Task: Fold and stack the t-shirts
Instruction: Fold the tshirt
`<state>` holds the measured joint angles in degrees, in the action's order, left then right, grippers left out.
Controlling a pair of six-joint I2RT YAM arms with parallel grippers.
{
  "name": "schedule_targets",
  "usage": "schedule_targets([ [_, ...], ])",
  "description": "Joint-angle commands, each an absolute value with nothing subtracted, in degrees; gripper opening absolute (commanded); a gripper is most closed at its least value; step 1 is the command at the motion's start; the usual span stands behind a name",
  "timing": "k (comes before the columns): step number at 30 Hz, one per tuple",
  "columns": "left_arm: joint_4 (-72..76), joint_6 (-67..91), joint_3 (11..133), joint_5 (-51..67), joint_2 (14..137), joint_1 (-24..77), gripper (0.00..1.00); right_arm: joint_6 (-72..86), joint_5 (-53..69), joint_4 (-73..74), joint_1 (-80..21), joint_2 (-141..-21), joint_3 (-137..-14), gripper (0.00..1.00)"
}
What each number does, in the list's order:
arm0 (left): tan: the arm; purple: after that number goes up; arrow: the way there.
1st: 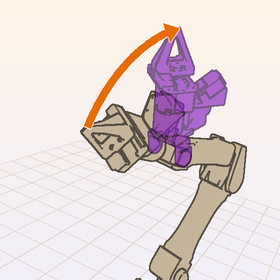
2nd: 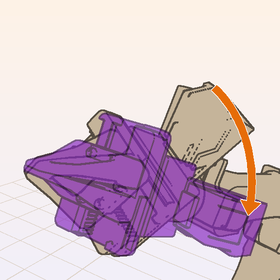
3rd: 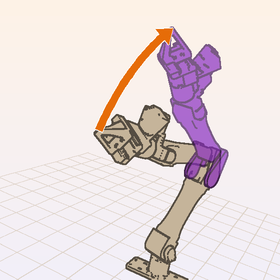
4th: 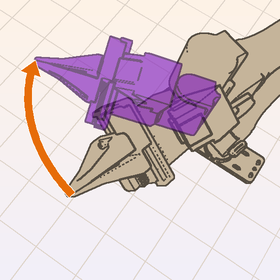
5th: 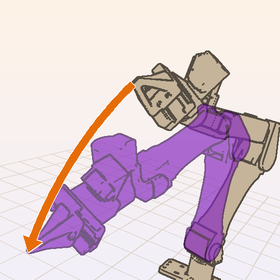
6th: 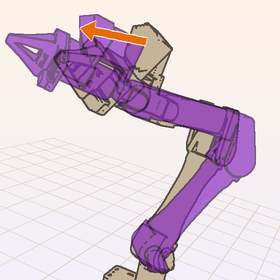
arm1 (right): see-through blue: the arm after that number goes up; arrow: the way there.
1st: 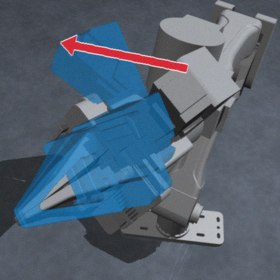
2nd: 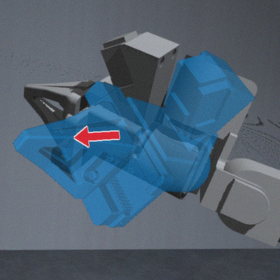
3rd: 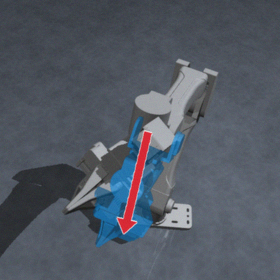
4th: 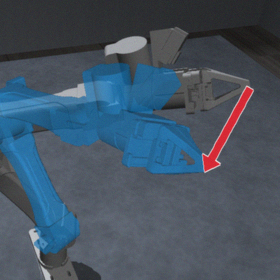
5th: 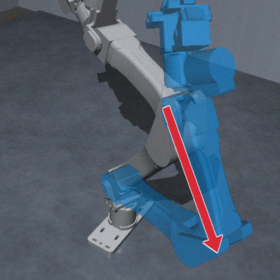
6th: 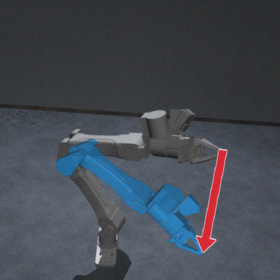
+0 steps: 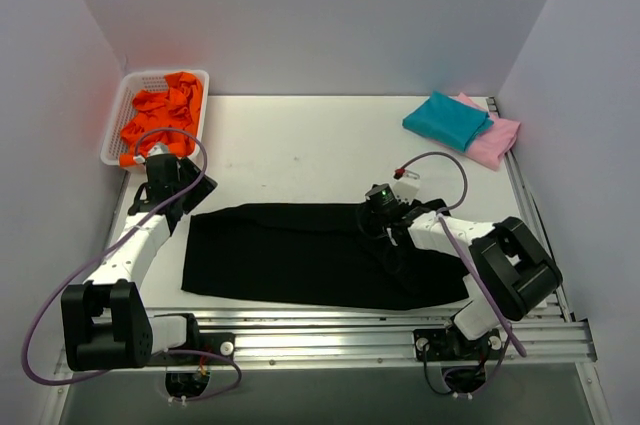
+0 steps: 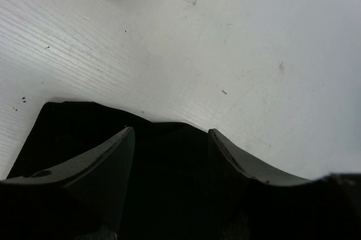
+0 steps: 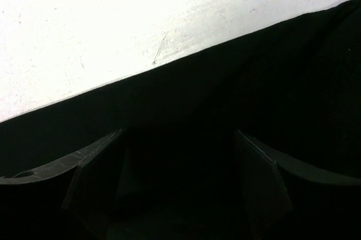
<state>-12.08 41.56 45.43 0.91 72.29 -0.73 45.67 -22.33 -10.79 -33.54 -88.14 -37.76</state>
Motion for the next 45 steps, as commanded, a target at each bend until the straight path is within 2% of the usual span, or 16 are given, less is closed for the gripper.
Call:
schedule_targets([
  [1, -8.44, 41.13, 45.62, 1.14, 72.6, -0.62, 0.63, 47.37, -25.66, -7.65, -35.15, -85.08, -37.53, 0.7],
  [2, -8.35, 41.13, 45.44, 1.14, 72.77, -0.62, 0.63, 47.55, -26.1, -6.34, -35.42, -83.77, -37.7, 0.67],
  [5, -8.17, 41.05, 45.53, 1.14, 73.12, -0.62, 0.63, 48.34, -28.12, -3.61, -36.82, -81.3, -37.79, 0.44],
  [6, -8.17, 41.04, 45.44, 1.14, 73.3, -0.62, 0.63, 48.6, -28.65, -2.91, -37.09, -80.69, -37.79, 0.28],
  [7, -8.0, 41.13, 45.53, 1.23, 73.39, -0.62, 0.63, 48.78, -29.35, -2.29, -37.52, -79.64, -37.79, 0.21],
  [8, -8.09, 41.05, 45.44, 1.23, 73.56, -0.62, 0.63, 49.13, -29.62, -1.33, -37.7, -79.28, -37.71, 0.07],
  [9, -8.0, 41.04, 45.53, 1.23, 73.56, -0.62, 0.63, 49.22, -29.88, -0.8, -37.79, -78.84, -37.71, 0.0],
  [18, -8.09, 41.04, 45.53, 1.23, 73.65, -0.62, 0.63, 50.1, -30.93, 0.69, -38.14, -76.9, -36.21, 0.0],
  [19, -8.09, 41.04, 45.53, 1.32, 73.57, -0.62, 0.63, 50.27, -31.37, 2.1, -38.14, -76.99, -36.21, 0.03],
  [20, -8.09, 41.04, 45.44, 1.32, 73.48, -0.62, 0.63, 50.53, -32.86, 2.81, -38.14, -77.08, -36.38, 0.2],
  [23, -8.09, 41.04, 45.35, 1.32, 73.3, -0.62, 0.63, 50.98, -34.8, 4.66, -37.97, -77.96, -37.79, 0.58],
  [25, -8.26, 40.96, 45.44, 1.32, 73.3, -0.62, 0.63, 50.71, -35.07, 4.75, -37.88, -79.27, -38.67, 0.6],
  [30, -8.88, 40.78, 45.44, 0.88, 72.51, -0.62, 0.63, 50.54, -34.19, 3.52, -37.97, -82.78, -38.85, 0.58],
  [37, -8.88, 40.78, 45.44, 0.97, 72.68, -0.79, 0.63, 50.45, -32.43, 0.62, -37.97, -86.31, -38.5, 0.46],
  [41, -8.79, 40.78, 45.62, 0.79, 72.6, -0.79, 0.63, 50.45, -32.25, 0.61, -37.97, -86.92, -38.58, 0.28],
  [45, -8.79, 40.78, 45.62, 0.79, 72.6, -0.79, 0.63, 50.19, -32.78, 0.53, -37.97, -86.4, -38.5, 0.14],
])
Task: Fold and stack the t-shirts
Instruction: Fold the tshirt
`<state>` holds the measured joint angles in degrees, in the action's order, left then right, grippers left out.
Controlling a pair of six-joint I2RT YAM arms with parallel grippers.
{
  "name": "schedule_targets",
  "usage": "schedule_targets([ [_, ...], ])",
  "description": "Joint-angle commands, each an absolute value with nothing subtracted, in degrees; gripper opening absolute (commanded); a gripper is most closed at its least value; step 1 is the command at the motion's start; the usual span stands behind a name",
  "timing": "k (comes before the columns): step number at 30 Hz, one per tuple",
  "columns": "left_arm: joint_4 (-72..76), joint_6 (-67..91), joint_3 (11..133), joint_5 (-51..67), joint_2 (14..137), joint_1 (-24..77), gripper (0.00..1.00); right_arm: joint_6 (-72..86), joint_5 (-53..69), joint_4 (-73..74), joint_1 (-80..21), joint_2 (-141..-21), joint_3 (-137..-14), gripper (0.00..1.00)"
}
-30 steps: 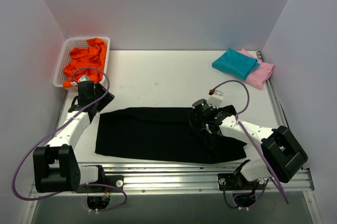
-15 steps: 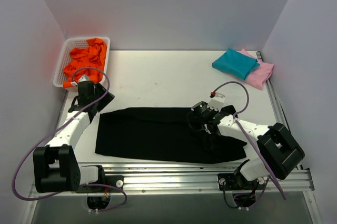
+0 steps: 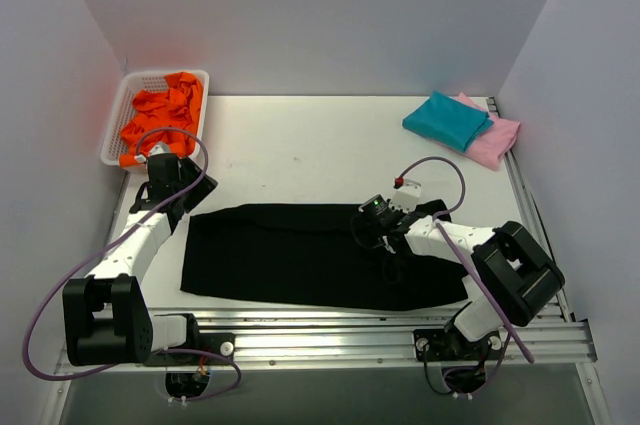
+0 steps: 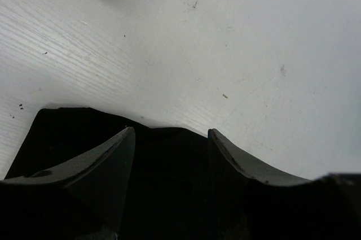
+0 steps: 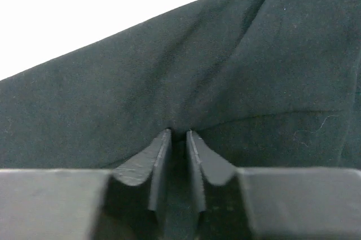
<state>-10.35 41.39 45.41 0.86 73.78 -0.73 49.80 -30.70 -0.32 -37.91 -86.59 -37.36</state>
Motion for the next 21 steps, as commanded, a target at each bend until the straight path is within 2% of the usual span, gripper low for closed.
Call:
schedule_targets([
  [1, -8.79, 40.78, 45.53, 0.79, 72.6, -0.79, 0.63, 50.27, -32.78, 0.61, -37.97, -86.31, -38.32, 0.12],
  [2, -8.79, 40.78, 45.61, 0.88, 72.6, -0.79, 0.63, 50.19, -32.87, 0.79, -37.97, -86.13, -38.41, 0.07],
  [6, -8.88, 40.78, 45.44, 0.7, 72.51, -0.79, 0.63, 50.36, -33.31, 2.63, -38.06, -85.17, -38.67, 0.02],
  [21, -9.14, 40.87, 45.26, 0.88, 71.72, -0.79, 0.63, 55.19, -36.56, 11.42, -46.22, -77.6, -39.2, 0.0],
])
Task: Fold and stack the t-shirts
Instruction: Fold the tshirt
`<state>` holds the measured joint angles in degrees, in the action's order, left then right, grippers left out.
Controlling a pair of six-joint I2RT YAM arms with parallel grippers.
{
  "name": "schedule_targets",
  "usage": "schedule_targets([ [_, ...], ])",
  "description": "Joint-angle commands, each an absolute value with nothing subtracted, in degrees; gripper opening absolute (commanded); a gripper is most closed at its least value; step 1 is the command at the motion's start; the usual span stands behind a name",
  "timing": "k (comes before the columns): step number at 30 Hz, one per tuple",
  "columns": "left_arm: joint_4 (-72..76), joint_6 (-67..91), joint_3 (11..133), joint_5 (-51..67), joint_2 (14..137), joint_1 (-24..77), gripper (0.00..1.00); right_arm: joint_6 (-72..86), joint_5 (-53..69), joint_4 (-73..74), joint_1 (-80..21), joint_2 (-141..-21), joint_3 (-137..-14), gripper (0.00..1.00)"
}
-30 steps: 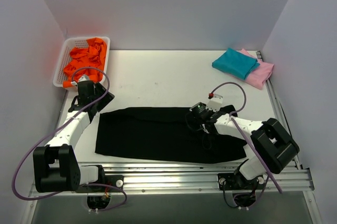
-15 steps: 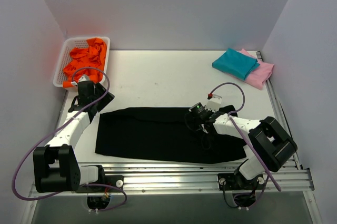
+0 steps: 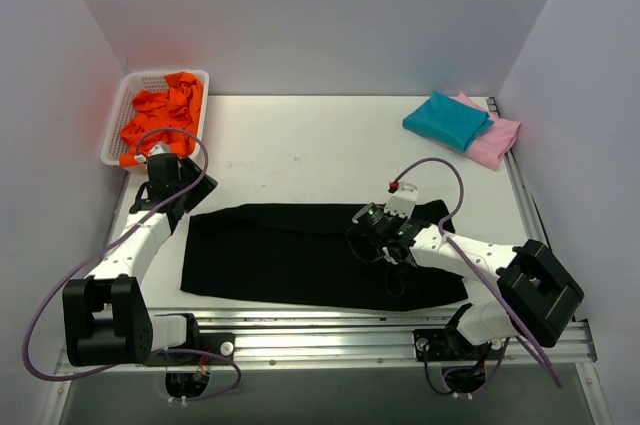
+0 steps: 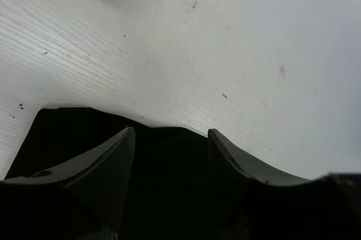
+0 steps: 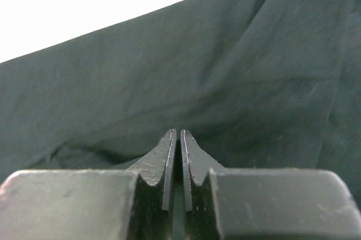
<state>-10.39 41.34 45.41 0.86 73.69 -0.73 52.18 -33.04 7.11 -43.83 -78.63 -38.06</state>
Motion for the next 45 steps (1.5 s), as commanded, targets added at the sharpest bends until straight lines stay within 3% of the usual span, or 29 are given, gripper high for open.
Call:
schedule_targets([
  [1, -9.31, 40.87, 45.18, 0.7, 71.54, -0.79, 0.63, 55.8, -36.74, 11.34, -46.93, -77.87, -38.76, 0.0],
  [13, -9.4, 40.78, 45.09, 0.53, 71.37, -0.79, 0.63, 65.03, -40.43, 15.2, -60.46, -86.92, -40.51, 0.0],
  [19, -8.97, 40.78, 45.09, 0.53, 72.24, -0.79, 0.63, 73.02, -43.85, 23.8, -69.32, -89.56, -43.67, 0.01],
  [20, -8.79, 40.78, 45.17, 0.53, 72.51, -0.79, 0.63, 76.52, -44.64, 27.73, -70.82, -90.34, -45.42, 0.05],
  [21, -8.7, 40.78, 45.18, 0.53, 72.86, -0.79, 0.63, 78.38, -45.34, 29.95, -72.23, -90.87, -46.48, 0.38],
  [23, -8.44, 40.78, 45.35, 0.53, 73.21, -0.79, 0.63, 82.25, -47.54, 37.3, -76.45, -92.72, -48.85, 0.79],
  [24, -8.26, 40.78, 45.35, 0.53, 73.56, -0.79, 0.63, 86.96, -48.16, 40.22, -77.77, -93.33, -51.48, 0.95],
  [25, -8.09, 40.78, 45.35, 0.53, 73.74, -0.79, 0.63, 89.36, -48.77, 42.86, -79.09, -94.12, -52.9, 0.99],
  [30, -7.74, 40.87, 45.44, 0.53, 74.09, -0.79, 0.63, 100.08, -50.8, 55.19, -84.37, -97.12, -57.48, 1.0],
  [35, -7.73, 40.87, 45.44, 0.7, 73.83, -0.79, 0.63, 102.31, -51.77, 49.59, -83.59, -88.35, -50.38, 0.98],
  [40, -7.47, 40.96, 45.26, 1.58, 73.57, -0.88, 0.63, 89.67, -48.0, 27.22, -71.3, -73.34, -37.81, 0.75],
  [45, -7.03, 41.04, 45.09, 2.28, 73.21, -0.97, 0.63, 81.57, -47.02, 22.41, -61.98, -70.92, -34.45, 0.54],
])
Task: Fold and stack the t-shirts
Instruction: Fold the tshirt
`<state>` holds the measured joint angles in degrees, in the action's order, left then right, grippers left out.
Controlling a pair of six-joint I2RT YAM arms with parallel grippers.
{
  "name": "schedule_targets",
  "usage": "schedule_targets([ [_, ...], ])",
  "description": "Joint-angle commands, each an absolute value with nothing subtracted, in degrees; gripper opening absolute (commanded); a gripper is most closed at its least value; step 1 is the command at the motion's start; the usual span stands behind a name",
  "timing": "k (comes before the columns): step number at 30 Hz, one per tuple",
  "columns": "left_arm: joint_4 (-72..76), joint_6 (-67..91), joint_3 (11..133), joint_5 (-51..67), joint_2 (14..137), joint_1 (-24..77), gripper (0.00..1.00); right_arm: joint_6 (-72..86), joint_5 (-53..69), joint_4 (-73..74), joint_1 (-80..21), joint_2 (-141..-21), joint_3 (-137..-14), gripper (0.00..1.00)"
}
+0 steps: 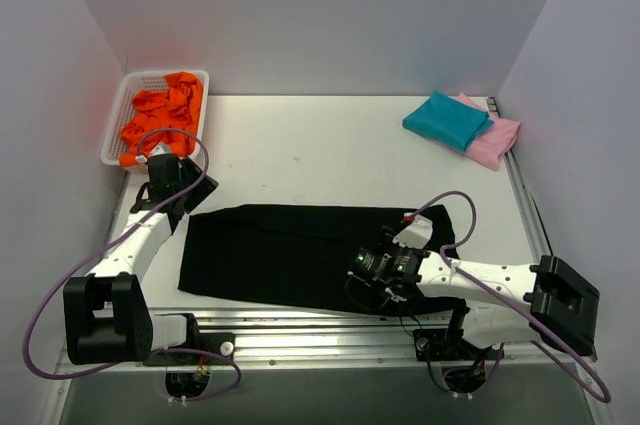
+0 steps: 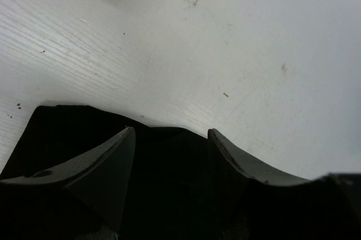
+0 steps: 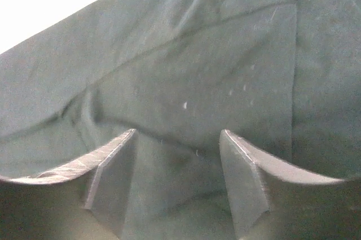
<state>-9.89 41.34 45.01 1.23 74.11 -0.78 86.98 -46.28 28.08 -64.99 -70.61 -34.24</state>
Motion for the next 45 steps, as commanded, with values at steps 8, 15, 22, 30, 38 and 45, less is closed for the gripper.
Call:
schedule_targets([
  [8, -7.03, 41.13, 45.18, 2.99, 72.95, -1.05, 0.63, 71.2, -42.38, 15.83, -48.01, -76.63, -37.44, 0.1],
  [15, -5.89, 41.48, 45.0, 4.74, 74.17, -1.23, 0.63, 68.47, -35.96, 9.5, -44.12, -84.8, -37.79, 0.02],
  [22, -4.13, 42.01, 45.17, 6.94, 76.9, -1.49, 0.62, 64.17, -28.49, 0.62, -42.98, -104.48, -47.36, 0.0],
  [30, -4.04, 42.19, 44.21, 7.03, 75.06, -1.93, 0.62, 55.83, -23.82, 1.92, -40.35, -123.1, -75.34, 0.0],
  [38, -3.87, 42.36, 44.12, 7.56, 75.15, -1.85, 0.62, 44.4, -11.02, 7.83, -36.21, -148.76, -126.42, 0.0],
  [45, -4.22, 42.19, 44.03, 6.68, 74.27, -1.85, 0.62, 29.55, 3.26, -6.13, -36.04, -154.9, -142.49, 0.66],
])
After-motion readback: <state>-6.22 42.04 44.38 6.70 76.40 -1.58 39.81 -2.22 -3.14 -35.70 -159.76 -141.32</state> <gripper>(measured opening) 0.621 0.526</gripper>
